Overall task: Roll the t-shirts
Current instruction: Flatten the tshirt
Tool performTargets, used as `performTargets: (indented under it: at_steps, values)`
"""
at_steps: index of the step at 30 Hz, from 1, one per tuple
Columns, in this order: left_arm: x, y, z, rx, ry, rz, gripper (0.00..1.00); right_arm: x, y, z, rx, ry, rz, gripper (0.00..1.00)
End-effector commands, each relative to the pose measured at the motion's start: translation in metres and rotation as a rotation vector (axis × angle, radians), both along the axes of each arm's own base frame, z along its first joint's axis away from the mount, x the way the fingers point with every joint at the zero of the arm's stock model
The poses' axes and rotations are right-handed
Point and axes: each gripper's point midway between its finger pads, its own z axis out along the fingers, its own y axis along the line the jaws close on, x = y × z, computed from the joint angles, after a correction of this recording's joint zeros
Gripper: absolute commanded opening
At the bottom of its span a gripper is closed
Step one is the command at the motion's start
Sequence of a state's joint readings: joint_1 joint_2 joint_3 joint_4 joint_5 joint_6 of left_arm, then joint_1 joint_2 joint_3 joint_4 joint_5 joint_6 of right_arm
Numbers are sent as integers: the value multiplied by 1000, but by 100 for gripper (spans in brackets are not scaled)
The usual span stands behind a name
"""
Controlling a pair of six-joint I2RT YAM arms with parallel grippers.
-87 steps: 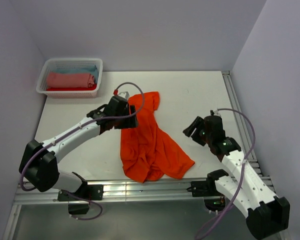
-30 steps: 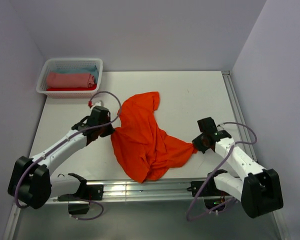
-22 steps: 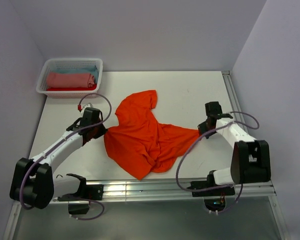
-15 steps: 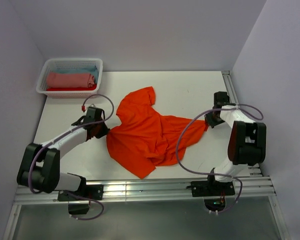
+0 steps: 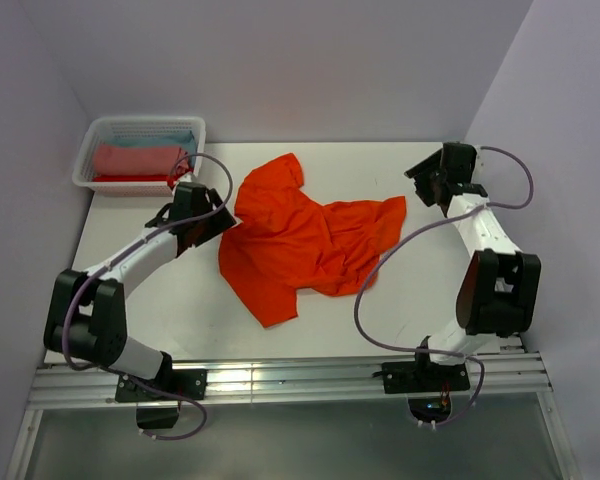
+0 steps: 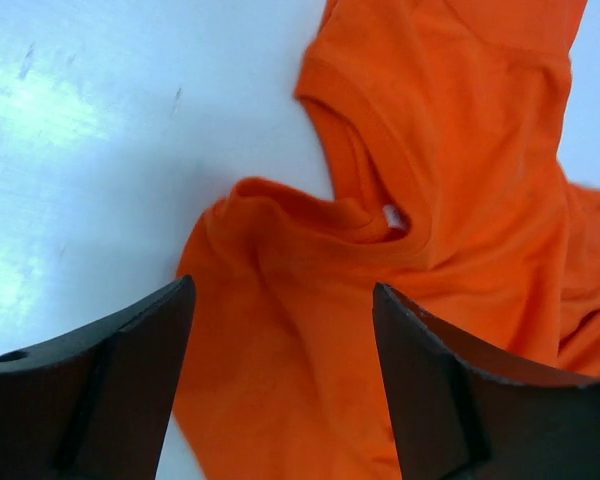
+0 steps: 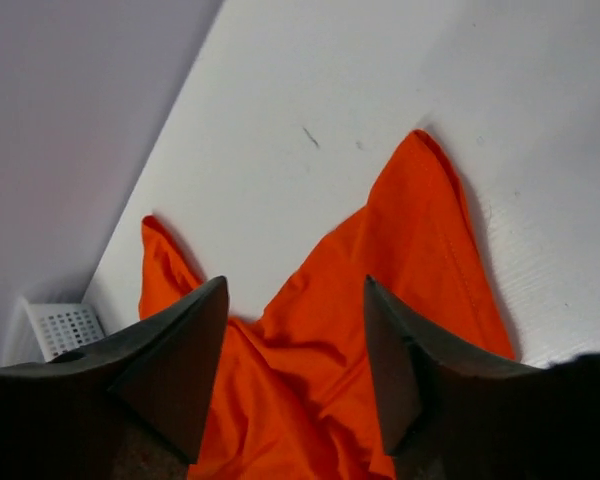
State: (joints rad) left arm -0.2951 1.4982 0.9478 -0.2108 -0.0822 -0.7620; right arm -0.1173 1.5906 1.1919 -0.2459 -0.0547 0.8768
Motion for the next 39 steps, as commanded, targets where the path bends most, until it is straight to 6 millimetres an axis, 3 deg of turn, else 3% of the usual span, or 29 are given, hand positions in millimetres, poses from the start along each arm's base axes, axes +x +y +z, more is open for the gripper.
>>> performTargets:
  at_steps: [1,3,4,6,7,9,10,13,17,21,26,30,35,39]
  values:
    - [-16,6,14,-3,-50,-2,78,-34,5,10,-68,-5,53,62]
    - [-28,7,18,3,-53,6,78,-54,12,6,-80,5,60,53]
    - [-36,6,16,13,-36,0,78,-74,17,2,-85,13,63,51]
    - [-51,-5,20,6,-42,-28,77,-95,26,-7,-82,30,83,50]
    - [-59,-11,20,-2,-35,-48,75,-114,37,-19,-66,48,107,50]
    - [-78,-28,22,-19,-38,-98,75,-132,52,-29,-38,48,156,52]
    - [-85,-34,22,-21,-42,-117,75,-148,68,-49,-26,93,213,53]
    - [-114,-56,20,-44,-31,-176,74,-174,83,-73,-47,142,269,56]
    - [-148,-71,10,-72,12,-239,72,-198,106,-89,-50,148,369,56]
    - [-186,-74,-22,-37,114,-276,69,-212,113,-94,-35,130,397,57]
    - [-209,-75,-57,-8,214,-270,68,-218,123,-102,-18,130,421,57]
    - [-215,-83,-66,-37,218,-295,63,-220,144,-105,-21,131,493,57]
    - [-204,-82,-74,32,205,-287,45,-220,153,-108,-36,134,522,56]
    - [-192,-84,-79,93,210,-268,43,-220,155,-108,-30,125,529,55]
